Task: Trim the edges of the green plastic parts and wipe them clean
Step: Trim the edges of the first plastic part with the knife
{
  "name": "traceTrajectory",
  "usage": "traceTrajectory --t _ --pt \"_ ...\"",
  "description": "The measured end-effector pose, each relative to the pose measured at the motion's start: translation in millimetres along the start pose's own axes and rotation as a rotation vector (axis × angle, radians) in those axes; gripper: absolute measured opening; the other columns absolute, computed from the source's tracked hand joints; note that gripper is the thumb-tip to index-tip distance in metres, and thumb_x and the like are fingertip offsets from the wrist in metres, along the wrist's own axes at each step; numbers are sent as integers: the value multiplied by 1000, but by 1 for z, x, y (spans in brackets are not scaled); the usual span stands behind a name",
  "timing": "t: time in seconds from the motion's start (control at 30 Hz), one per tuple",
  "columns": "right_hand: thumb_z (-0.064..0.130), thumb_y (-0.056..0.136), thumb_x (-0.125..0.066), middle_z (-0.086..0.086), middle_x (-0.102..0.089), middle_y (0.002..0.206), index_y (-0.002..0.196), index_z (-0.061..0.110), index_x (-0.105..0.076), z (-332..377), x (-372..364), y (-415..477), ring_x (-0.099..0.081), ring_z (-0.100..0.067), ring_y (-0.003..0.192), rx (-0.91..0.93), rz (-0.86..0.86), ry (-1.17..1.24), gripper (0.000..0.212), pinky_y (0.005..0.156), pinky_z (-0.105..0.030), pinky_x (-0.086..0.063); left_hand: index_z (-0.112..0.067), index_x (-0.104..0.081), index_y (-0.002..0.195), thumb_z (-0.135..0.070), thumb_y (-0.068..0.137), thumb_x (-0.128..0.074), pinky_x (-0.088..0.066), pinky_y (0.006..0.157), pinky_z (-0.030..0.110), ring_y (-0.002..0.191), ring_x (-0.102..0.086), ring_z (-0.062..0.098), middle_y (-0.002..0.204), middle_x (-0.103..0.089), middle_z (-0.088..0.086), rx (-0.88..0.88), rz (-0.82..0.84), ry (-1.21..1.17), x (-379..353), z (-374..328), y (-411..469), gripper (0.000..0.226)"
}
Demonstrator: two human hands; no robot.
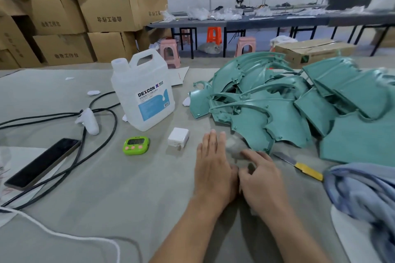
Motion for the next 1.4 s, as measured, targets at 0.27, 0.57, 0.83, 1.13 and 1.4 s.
traceTrajectory --t 0.27,0.57,0.83,1.13,1.4 --pt "9 84 -68 -1 -40 155 152 26 -36 3 28 9 -32 -20 145 86 -288 -81 78 118 -32 -30 -40 -17 157 -30 83 -60 -46 102 35 118 -56 25 133 -62 2 -20 188 -171 -8 9 23 86" --pt "8 85 -61 -5 -2 171 162 25 -6 14 78 98 3 -25 157 198 -106 -419 96 127 -41 -7 -43 -38 150 -38 83 -63 -45 103 28 122 -59 15 136 -62 -13 39 175 -220 -2 22 33 72" --pt "16 69 -78 -4 -40 139 144 19 -33 10 72 147 -33 -29 134 261 60 -528 87 111 -38 -34 -47 -41 145 -29 84 -64 -47 103 28 115 -61 7 127 -66 -20 89 135 -303 -4 27 40 68" --pt "22 59 -86 7 -57 102 117 33 -46 59 110 135 -58 -17 85 416 -87 -150 71 67 -29 -48 -43 -51 97 -32 76 -65 -52 67 32 72 -64 0 81 -71 -20 331 -184 -634 16 27 39 27" --pt "44 66 -84 11 -52 75 94 31 -47 122 118 90 -49 -12 71 570 -326 -281 48 78 -33 -31 -49 -47 130 -53 71 -73 -52 91 26 109 -62 5 116 -64 -23 121 -158 -835 37 17 26 64"
Point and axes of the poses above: each hand's wrist, its own y-axis towards the middle knuckle, its own x-axis out of the back of the hand, z = x × y, the point moved 3 cm from there along y, towards the middle knuckle
